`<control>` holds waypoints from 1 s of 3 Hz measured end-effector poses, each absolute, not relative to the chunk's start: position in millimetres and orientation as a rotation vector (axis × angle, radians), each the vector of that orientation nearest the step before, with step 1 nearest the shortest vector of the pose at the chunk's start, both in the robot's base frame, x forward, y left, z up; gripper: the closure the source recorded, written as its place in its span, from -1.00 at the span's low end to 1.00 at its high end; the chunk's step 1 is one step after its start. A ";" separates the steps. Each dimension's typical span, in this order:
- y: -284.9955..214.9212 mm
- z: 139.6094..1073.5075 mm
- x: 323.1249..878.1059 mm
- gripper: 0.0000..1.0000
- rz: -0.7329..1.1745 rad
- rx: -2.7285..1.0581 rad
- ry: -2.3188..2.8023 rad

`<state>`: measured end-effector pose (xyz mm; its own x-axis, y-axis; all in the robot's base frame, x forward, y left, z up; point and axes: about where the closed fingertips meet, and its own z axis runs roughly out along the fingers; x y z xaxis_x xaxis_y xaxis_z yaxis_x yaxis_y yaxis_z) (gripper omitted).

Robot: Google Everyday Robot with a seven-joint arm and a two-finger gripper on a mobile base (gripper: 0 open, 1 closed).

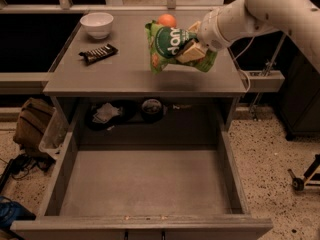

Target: Pick green rice chip bag from top drawer and place on counter

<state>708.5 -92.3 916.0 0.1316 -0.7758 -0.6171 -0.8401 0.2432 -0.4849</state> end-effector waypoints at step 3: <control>-102.5 882.4 787.2 1.00 0.145 -1.458 1.707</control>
Offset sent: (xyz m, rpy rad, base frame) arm 0.0949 -0.0102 -0.0234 0.0404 0.0201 -0.0489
